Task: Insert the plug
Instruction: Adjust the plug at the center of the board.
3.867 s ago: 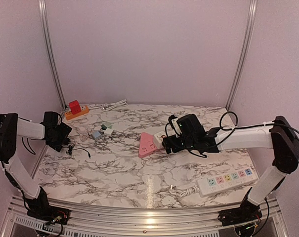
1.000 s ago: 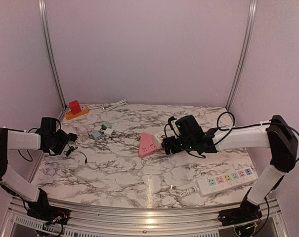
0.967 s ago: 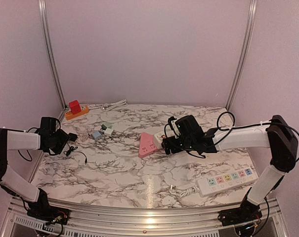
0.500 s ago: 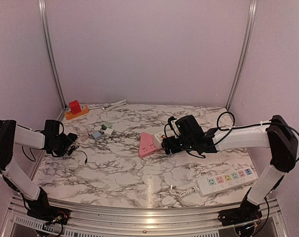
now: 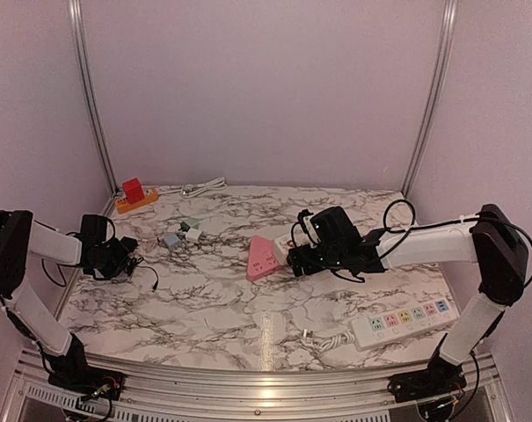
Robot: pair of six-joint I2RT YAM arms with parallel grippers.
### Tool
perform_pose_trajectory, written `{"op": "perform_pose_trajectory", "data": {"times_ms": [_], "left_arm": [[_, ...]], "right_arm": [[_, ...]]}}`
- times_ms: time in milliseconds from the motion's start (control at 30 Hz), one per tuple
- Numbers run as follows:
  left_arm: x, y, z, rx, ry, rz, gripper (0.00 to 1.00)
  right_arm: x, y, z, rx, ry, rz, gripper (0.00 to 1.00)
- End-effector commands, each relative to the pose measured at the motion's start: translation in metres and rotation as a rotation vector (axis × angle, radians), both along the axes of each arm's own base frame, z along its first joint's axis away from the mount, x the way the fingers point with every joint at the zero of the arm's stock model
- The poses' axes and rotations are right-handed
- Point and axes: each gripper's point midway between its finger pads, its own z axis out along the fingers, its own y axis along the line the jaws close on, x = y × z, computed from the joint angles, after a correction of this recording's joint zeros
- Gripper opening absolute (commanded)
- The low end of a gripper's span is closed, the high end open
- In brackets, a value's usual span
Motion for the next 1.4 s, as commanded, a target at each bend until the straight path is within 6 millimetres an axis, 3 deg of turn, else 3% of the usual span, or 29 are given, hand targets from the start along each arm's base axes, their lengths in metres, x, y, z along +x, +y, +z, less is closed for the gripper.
{"op": "perform_pose_trajectory", "data": {"times_ms": [0,167,333,633,1067,1200,1367], "left_arm": [[-0.006,-0.005,-0.009,-0.008,0.036,-0.032,0.17],[-0.006,-0.017,-0.001,-0.026,0.016,-0.063,0.1],[-0.012,-0.047,0.006,-0.036,0.0,-0.128,0.09],[-0.041,-0.122,0.007,-0.093,0.019,-0.262,0.1],[-0.071,-0.263,0.023,-0.145,0.005,-0.538,0.1],[-0.075,-0.288,0.026,-0.155,-0.001,-0.594,0.15],[-0.07,-0.292,0.046,-0.154,-0.057,-0.619,0.39]], "right_arm": [[0.003,0.009,0.007,0.031,-0.012,0.004,0.88],[0.002,0.008,0.009,0.036,-0.015,0.003,0.88],[0.003,0.009,0.017,0.047,-0.032,0.004,0.88],[0.004,0.01,0.025,0.051,-0.044,0.004,0.88],[0.006,0.008,0.033,0.053,-0.06,-0.004,0.88],[0.005,0.003,0.039,0.045,-0.073,-0.01,0.88],[0.003,0.001,0.04,0.045,-0.08,-0.012,0.89]]}}
